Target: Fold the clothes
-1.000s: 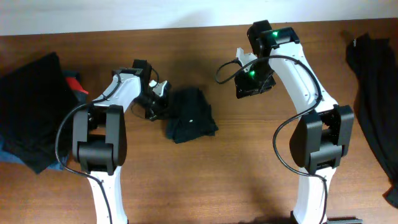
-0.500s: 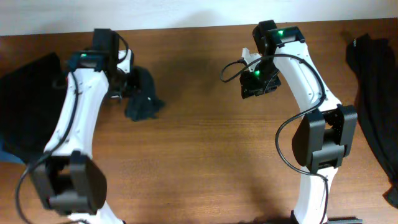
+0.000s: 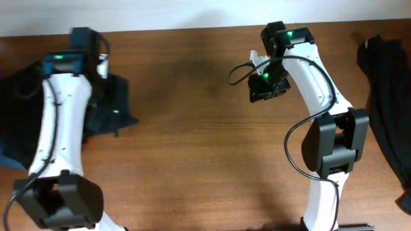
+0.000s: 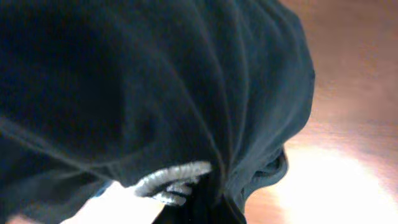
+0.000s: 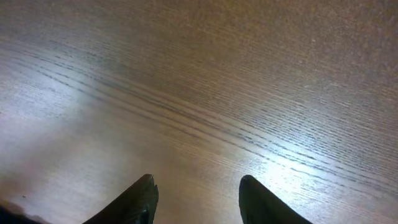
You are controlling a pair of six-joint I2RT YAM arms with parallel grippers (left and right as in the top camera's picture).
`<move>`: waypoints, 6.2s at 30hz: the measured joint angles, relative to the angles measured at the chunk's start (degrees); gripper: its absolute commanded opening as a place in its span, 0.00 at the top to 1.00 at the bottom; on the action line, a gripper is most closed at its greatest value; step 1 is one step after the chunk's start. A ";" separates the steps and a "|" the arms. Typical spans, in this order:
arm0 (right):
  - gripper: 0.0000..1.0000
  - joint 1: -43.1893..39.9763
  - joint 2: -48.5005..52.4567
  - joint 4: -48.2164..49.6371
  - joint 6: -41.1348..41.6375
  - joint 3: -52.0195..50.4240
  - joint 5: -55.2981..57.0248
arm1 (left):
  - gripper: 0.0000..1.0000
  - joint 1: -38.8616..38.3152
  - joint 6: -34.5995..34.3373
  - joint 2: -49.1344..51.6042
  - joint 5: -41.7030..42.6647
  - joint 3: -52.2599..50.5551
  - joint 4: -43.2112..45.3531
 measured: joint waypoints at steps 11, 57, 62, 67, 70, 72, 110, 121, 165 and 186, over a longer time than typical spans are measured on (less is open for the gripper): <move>0.52 0.00 0.00 -1.25 -0.02 0.00 0.00 | 1.00 12.87 3.41 -0.76 -1.68 5.92 0.37; 0.52 0.00 0.00 -2.67 0.02 0.00 0.00 | 1.00 23.45 4.72 5.07 12.39 5.92 13.51; 0.52 0.00 0.00 -3.61 0.02 0.00 0.00 | 0.99 26.21 4.74 6.36 10.56 5.92 13.53; 0.52 0.00 0.00 -3.67 0.02 0.00 0.00 | 0.99 28.63 4.74 9.60 10.08 5.92 13.55; 0.52 0.00 0.00 -3.67 0.02 0.00 0.00 | 0.98 29.99 4.76 10.69 9.90 5.92 13.53; 0.52 0.00 0.00 -3.67 0.00 0.00 0.00 | 0.54 30.95 4.96 11.02 9.62 5.92 13.51; 0.52 0.00 0.00 -3.19 0.02 0.00 0.00 | 0.96 35.36 6.14 6.88 27.96 8.92 12.79; 0.52 0.00 0.00 -3.23 0.04 0.00 0.00 | 1.00 35.54 5.99 6.88 29.57 8.92 16.13; 0.01 -3.37 0.04 -1.86 0.28 3.41 -0.02 | 0.01 21.00 11.30 -1.33 39.98 9.14 16.04; 0.01 -12.55 -17.66 -15.39 0.70 7.87 -0.24 | 0.01 6.25 11.04 -2.54 23.15 7.02 -0.76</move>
